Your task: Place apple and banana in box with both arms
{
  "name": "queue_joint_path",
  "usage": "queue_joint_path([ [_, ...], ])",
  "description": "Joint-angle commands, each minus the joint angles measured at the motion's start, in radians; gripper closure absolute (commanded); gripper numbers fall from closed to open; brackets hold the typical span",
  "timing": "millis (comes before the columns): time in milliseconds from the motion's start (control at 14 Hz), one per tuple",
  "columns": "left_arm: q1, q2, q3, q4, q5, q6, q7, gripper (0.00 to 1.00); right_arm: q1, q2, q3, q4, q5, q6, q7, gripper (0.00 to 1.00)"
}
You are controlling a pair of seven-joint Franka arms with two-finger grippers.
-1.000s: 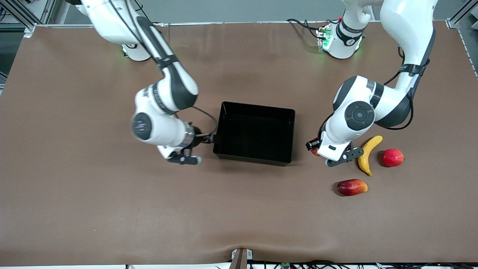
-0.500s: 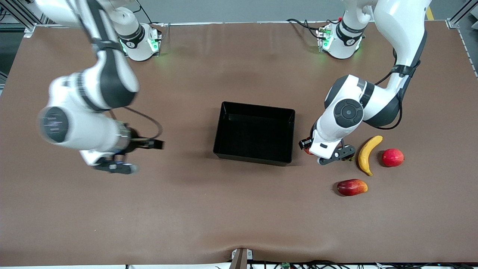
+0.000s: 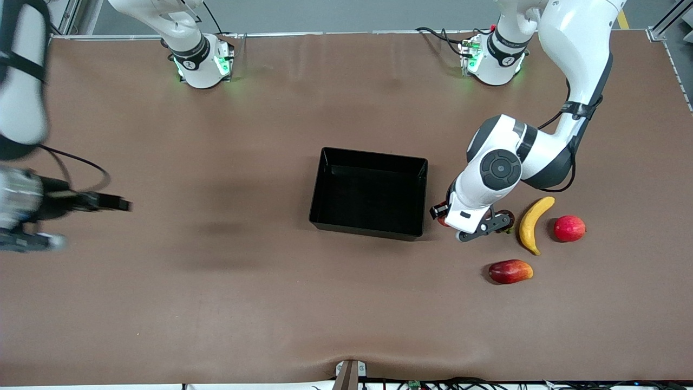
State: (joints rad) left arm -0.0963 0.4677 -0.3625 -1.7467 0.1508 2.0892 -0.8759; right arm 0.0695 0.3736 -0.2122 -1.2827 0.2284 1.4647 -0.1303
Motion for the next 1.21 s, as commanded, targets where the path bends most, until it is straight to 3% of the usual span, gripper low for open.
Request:
queue_joint_path([
  [0, -0.006, -0.001, -0.003, -0.014, 0.016, 0.031, -0.031, 1.00, -0.056, -0.116, 0.020, -0.018, -0.084, -0.084, -0.063, 0.00],
  [357, -0.014, -0.001, -0.003, -0.046, 0.016, 0.063, -0.054, 1.00, -0.083, -0.303, 0.016, -0.099, -0.147, -0.147, -0.061, 0.00],
  [643, -0.016, -0.001, -0.003, -0.050, 0.016, 0.063, -0.058, 1.00, -0.082, -0.439, 0.019, -0.280, -0.170, -0.103, -0.061, 0.00],
  [1143, -0.016, -0.001, -0.003, -0.063, 0.016, 0.065, -0.058, 1.00, -0.054, -0.475, 0.039, -0.299, -0.202, -0.107, -0.066, 0.00],
])
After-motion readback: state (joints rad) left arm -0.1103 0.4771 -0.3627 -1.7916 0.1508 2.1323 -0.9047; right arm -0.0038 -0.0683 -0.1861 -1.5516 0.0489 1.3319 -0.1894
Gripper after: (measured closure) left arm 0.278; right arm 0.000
